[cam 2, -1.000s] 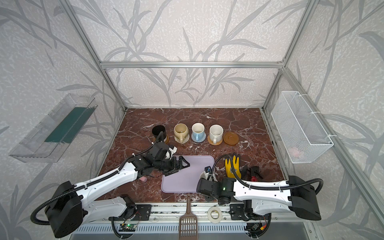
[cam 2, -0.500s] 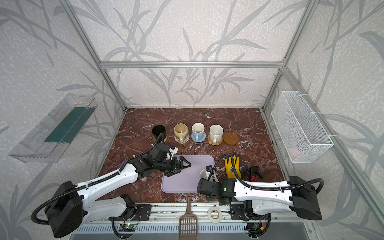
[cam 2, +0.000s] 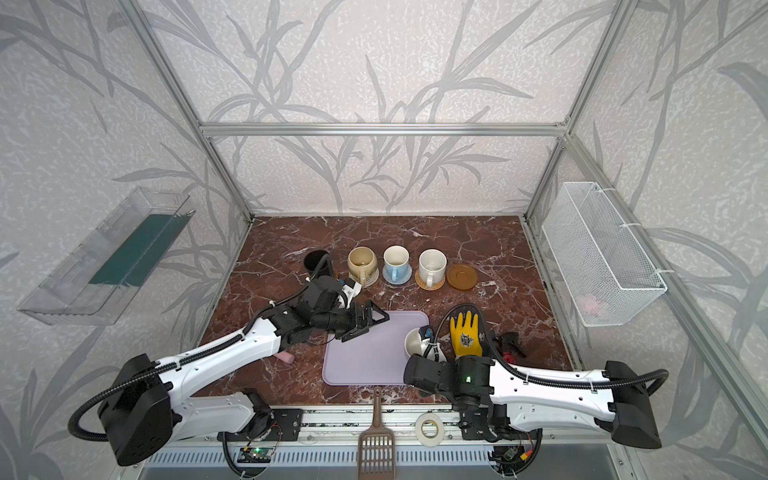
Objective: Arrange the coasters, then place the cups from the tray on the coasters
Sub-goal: 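Lower the right gripper into the lavender mug and grip its rim, then lift the lavender mug off the tray and carry it toward the wooden coaster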
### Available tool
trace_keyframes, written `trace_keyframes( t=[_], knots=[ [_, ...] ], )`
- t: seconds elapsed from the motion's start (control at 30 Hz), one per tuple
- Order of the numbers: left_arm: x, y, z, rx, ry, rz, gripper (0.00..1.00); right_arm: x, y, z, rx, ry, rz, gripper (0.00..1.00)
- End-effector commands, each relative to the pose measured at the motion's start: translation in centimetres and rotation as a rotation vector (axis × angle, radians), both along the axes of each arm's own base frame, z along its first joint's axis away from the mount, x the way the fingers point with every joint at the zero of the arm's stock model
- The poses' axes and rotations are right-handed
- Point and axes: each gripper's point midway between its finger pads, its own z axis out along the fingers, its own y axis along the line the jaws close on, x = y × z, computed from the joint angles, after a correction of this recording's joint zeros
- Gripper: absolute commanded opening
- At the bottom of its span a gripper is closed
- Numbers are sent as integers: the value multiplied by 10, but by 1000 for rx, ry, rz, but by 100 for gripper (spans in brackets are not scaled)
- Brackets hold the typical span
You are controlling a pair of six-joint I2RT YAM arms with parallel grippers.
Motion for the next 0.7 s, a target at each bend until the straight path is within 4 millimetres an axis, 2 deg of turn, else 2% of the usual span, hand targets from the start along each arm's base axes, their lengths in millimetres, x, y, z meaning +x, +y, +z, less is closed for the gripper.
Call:
trace_keyframes(
  t=[0.0,0.1,0.3,0.67],
  knots=[
    [13,-11,26,-63,-57,24,99,19,-2,29,16,-88,-28,0],
    [19,-15,36,-79,-81,31,99,29,-4,39,21,-103,-30,0],
    [32,-14,56,-68,-155,61,99,49,-2,76,96,-126,-37,0],
    [59,-32,103,-106,-269,64,99,94,-34,122,95,-189,-84,0]
  ],
)
